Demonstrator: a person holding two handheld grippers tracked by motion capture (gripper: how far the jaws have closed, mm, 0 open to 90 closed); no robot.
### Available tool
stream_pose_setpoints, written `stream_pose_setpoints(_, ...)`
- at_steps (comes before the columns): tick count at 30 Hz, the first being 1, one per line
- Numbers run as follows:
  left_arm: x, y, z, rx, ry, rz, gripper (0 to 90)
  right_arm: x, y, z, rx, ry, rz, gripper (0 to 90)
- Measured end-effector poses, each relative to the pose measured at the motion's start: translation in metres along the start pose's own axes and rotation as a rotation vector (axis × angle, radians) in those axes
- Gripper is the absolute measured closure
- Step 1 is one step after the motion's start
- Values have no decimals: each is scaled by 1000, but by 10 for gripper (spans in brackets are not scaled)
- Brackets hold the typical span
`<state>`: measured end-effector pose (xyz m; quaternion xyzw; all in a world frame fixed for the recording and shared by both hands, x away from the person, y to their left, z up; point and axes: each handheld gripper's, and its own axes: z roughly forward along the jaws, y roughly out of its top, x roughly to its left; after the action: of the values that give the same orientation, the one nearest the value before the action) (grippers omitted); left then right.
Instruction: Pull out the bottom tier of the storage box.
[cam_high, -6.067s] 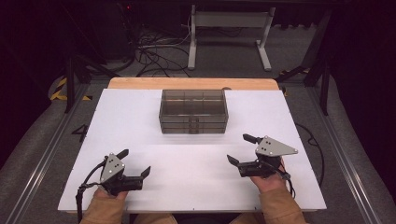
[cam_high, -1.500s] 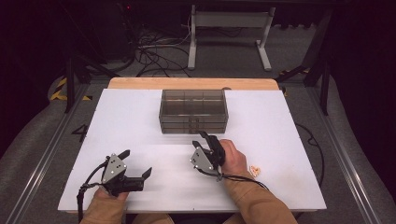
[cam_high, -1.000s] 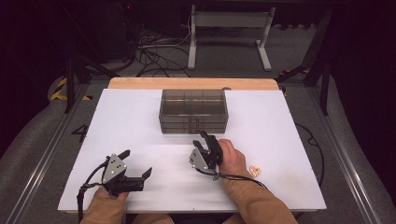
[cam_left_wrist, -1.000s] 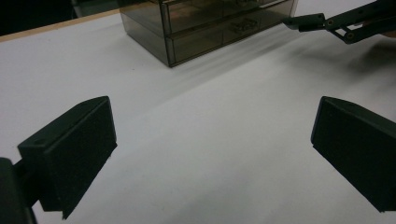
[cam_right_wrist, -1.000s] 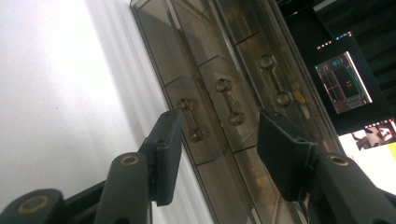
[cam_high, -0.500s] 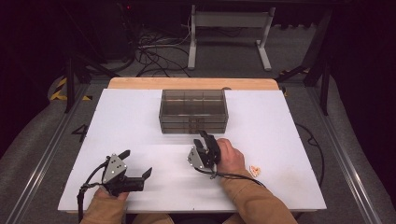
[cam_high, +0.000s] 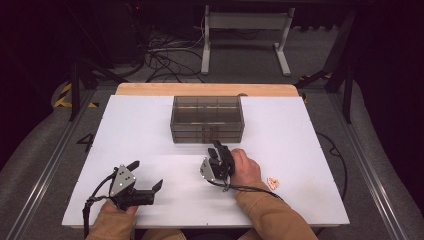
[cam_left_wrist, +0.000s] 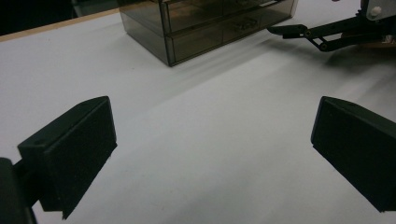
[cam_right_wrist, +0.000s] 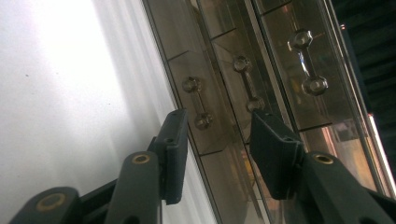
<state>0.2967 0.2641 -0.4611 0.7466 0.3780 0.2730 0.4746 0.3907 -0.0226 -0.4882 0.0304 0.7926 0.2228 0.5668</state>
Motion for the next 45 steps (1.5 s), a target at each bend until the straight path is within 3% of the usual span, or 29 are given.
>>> stream_pose_setpoints(12, 0, 0, 0, 1, 3, 6, 8, 7, 2, 4, 5, -24, -39, 627)
stream_pose_setpoints(20, 0, 0, 1, 3, 2, 2, 8, 12, 0, 9, -9, -55, -40, 646)
stream_pose_setpoints(45, -1, 0, 1, 7, 1, 2, 8, 12, -2, 20, 39, -60, -76, 724)
